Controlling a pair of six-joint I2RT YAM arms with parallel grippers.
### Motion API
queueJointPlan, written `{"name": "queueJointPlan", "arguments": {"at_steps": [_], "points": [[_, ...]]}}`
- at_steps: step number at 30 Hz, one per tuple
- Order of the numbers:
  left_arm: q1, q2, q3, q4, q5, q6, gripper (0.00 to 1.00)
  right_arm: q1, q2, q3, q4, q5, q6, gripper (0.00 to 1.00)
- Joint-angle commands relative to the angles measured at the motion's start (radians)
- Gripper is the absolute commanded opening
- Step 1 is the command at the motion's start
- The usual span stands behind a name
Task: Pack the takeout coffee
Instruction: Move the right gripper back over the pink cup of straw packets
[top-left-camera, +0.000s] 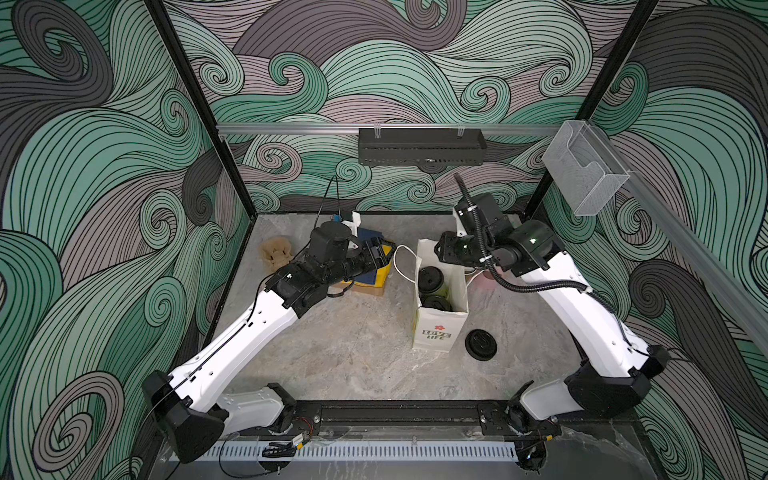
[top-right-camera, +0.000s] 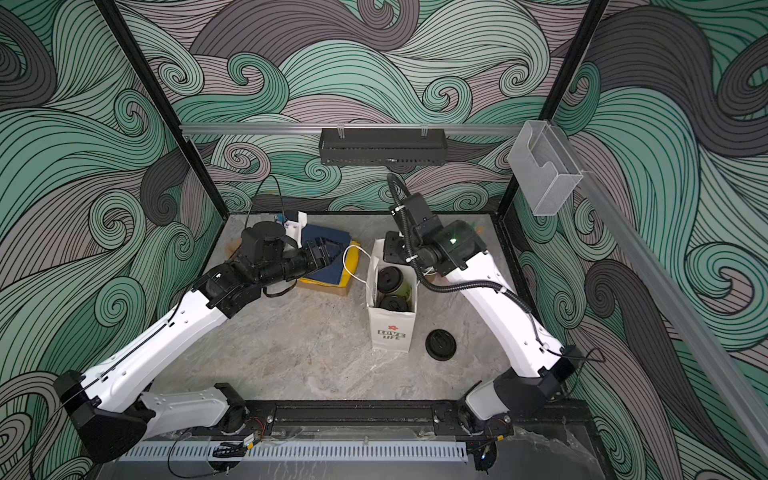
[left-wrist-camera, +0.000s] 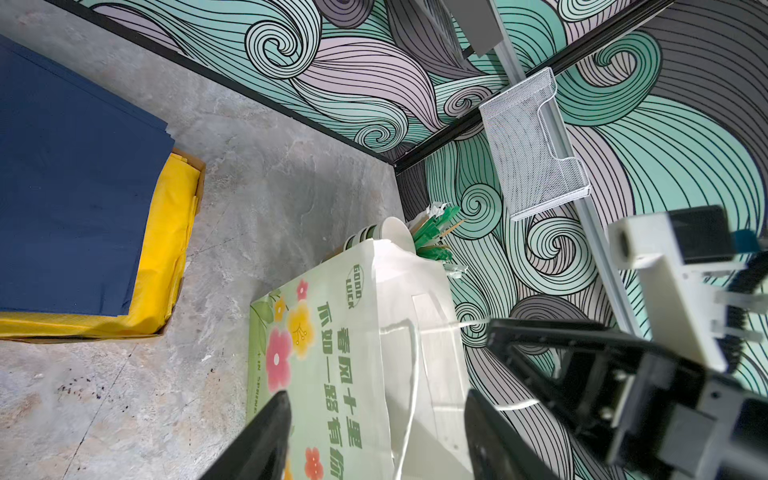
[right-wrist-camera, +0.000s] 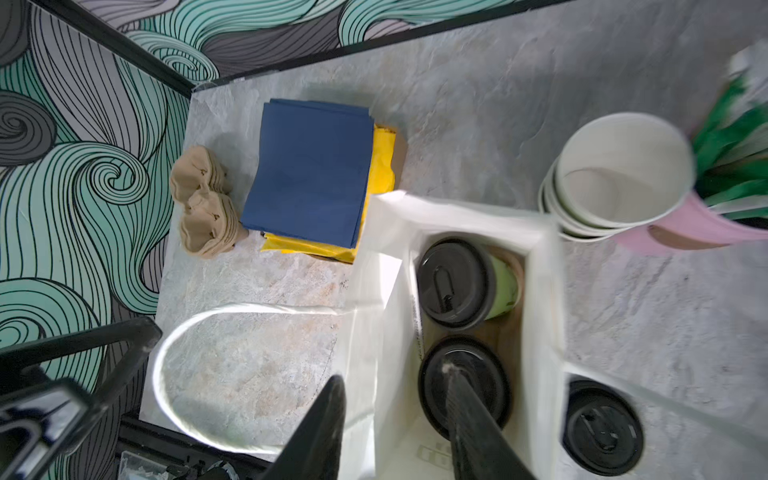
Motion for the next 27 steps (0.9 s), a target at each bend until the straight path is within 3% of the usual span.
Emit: {"name": "queueJointPlan", "arguments": {"at_steps": [1, 6, 11, 18, 27], "points": [[0.010, 0.009, 0.022, 0.018, 0.016, 0.023, 0.68, -0.151, -0.057, 0.030, -0.138, 0.018, -0.098, 0.43], [0.016, 0.006, 0.021, 0.018, 0.022, 0.029, 0.68, -0.429, -0.092, -0.114, -0.122, -0.036, -0.140, 0.43], [0.023, -0.001, 0.022, 0.008, 0.023, 0.035, 0.68, -0.547, -0.099, -0.294, 0.046, -0.120, -0.115, 0.43], [0.034, -0.009, 0.024, 0.000, 0.022, 0.036, 0.68, -0.577, -0.027, -0.332, 0.168, -0.203, -0.144, 0.38], [0.044, 0.005, 0.031, 0.009, 0.030, 0.036, 0.68, -0.579, 0.108, -0.142, 0.096, -0.077, -0.275, 0.35]]}}
